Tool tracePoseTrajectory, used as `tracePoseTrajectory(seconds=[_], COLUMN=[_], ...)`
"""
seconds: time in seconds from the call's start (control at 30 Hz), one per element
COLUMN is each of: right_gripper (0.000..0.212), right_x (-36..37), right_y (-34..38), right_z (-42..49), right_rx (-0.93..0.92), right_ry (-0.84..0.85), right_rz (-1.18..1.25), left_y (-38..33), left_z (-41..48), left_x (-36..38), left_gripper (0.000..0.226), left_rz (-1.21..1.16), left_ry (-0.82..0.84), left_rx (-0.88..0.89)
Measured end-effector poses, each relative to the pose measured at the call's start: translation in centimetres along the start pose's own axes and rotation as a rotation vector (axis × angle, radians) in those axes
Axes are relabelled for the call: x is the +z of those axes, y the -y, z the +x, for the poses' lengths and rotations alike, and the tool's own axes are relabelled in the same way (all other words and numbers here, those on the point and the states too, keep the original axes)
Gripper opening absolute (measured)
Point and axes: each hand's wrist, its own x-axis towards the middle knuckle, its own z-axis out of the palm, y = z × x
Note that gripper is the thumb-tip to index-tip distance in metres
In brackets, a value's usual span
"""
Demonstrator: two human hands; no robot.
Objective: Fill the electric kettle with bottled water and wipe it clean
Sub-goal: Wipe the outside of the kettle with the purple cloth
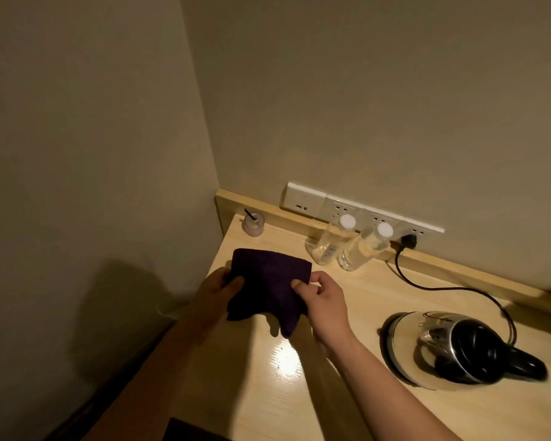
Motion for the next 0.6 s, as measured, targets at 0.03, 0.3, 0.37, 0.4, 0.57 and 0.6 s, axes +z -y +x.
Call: tracePoseTrajectory(seconds=[0.03, 0.3, 0.37, 0.4, 0.57, 0.6], right_gripper=[0.03, 0.02, 0.028, 0.028, 0.004, 0.003], right_x=[-1.4, -11.6, -13.5, -14.6, -19.0, -19.8], right_y=[1.3, 8.2, 8.7, 8.9, 9.8, 10.0], right_z=[-0.4, -3.2, -3.8, -4.1, -5.2, -5.3], right_rx=[-0.004, -0.031, -0.032, -0.029, -0.051, -0.073], right_ry=[0.019, 0.013, 0.003, -0.004, -0.074, -0.097], right_rz=[0.03, 0.04, 0.0, -0.013, -0.144, -0.199], left_y=[-1.0, -3.2, -3.1, -3.3, -4.8, -5.4], left_z=[-0.7, -3.9, -4.4, -4.7, -6.2, -6.2], left_x=[0.8, 11.7, 14.4, 15.6, 20.3, 21.1], left_gripper=[0.024, 0.095, 0.101, 0.102, 0.04, 0.039], left_rz=[-0.159, -0.732, -0.843, -0.857, -0.75, -0.728], left_ry=[0.086, 0.45, 0.484, 0.518, 0.619, 0.606], left_rx=[-0.012, -0.206, -0.31, -0.336, -0.334, -0.322])
